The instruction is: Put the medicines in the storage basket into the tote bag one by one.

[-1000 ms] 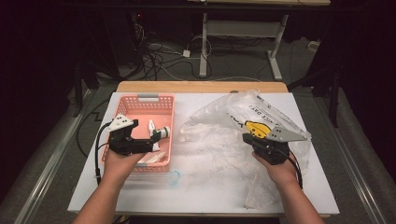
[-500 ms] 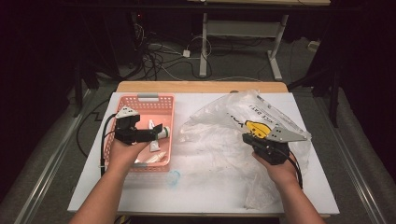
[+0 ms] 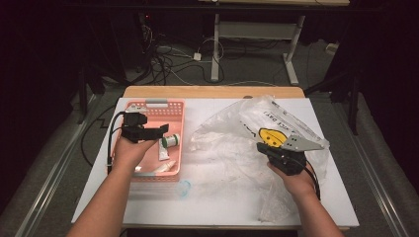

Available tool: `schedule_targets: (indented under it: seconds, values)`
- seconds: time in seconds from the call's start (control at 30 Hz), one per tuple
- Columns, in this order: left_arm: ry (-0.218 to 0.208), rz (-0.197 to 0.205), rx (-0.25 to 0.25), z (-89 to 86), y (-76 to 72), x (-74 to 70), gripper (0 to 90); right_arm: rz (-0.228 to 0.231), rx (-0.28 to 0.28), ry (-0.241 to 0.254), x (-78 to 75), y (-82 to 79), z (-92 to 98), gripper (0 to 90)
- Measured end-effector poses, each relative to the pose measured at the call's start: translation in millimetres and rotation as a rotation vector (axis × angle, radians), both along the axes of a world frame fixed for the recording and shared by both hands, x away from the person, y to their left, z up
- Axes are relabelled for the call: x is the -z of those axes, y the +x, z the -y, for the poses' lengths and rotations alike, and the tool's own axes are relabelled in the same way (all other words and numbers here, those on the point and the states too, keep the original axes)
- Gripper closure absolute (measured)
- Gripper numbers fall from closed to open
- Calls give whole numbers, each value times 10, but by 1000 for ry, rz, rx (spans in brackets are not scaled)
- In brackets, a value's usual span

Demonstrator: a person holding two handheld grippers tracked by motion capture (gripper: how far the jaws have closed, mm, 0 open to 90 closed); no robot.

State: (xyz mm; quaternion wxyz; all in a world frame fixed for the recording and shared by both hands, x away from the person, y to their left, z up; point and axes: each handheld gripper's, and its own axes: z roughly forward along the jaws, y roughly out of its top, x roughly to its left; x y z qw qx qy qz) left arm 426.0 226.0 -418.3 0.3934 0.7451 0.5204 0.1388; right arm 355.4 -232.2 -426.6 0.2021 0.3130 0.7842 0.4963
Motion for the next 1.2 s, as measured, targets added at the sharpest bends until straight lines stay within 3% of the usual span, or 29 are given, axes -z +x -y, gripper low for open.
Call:
schedule_targets:
  seconds: [0.07,0.4,0.53,0.77,0.97,1.2]
  values:
    - [-3,-24,-6,-6,58,44,145,-5,-1,2,0,-3,2,900]
    - [68,-177,-29,47,315,255,242,-6,-22,2,9,2,-15,900]
    - [52,-236,-59,-20,387,330,298,-3,-22,3,-1,-5,-10,900]
    - [37,-284,-63,-42,444,410,353,-5,-28,7,4,0,-14,900]
    - [85,-354,-55,16,500,477,416,-6,-28,5,6,-2,-16,900]
    - [143,-412,-41,65,529,498,411,-8,-22,0,12,7,-2,900]
